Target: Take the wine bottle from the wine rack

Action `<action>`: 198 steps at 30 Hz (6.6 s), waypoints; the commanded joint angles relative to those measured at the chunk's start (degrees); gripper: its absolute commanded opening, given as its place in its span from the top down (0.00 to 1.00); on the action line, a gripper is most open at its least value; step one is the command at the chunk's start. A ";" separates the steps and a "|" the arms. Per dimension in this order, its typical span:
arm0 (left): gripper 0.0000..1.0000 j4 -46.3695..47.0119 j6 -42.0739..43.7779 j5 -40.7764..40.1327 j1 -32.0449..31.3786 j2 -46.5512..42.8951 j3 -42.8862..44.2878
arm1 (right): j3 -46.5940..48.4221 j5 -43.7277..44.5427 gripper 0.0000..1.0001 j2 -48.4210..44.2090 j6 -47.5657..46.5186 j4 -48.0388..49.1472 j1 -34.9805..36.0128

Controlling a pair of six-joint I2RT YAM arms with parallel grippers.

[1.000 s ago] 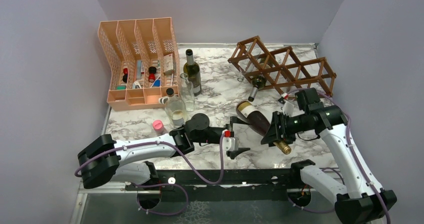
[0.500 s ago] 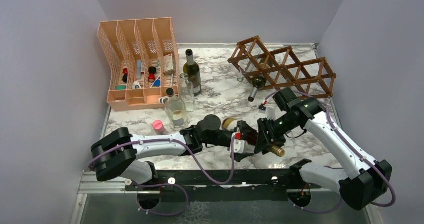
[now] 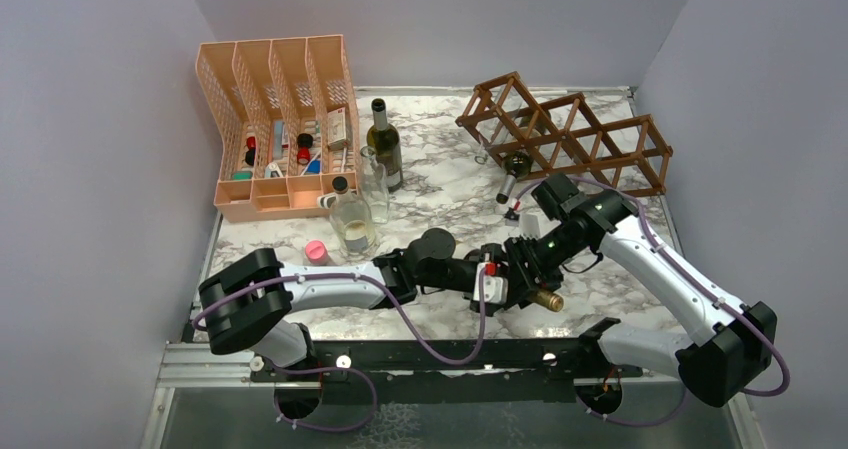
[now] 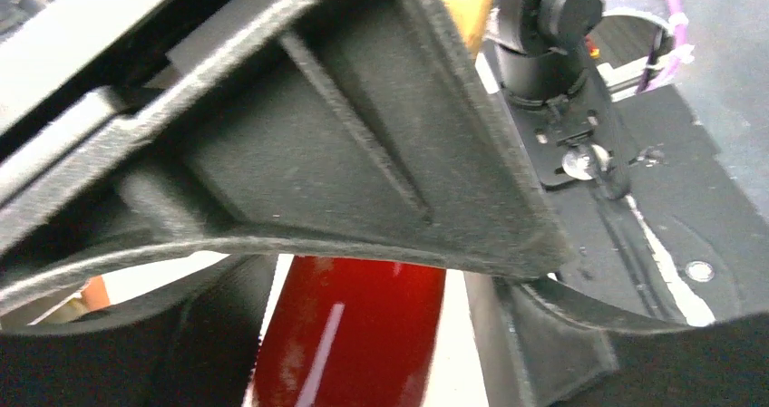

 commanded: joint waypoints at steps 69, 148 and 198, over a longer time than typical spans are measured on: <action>1.00 25.23 -13.10 -57.79 17.83 -16.27 -8.87 | 21.80 46.33 0.00 -23.75 11.91 3.34 0.43; 0.10 3.70 -3.89 -21.36 18.05 -42.67 -13.52 | 14.84 64.28 0.02 28.50 27.37 59.23 0.07; 0.10 3.78 -3.83 -19.84 17.96 -40.21 -13.72 | 5.45 39.73 0.75 28.26 17.32 73.25 -12.12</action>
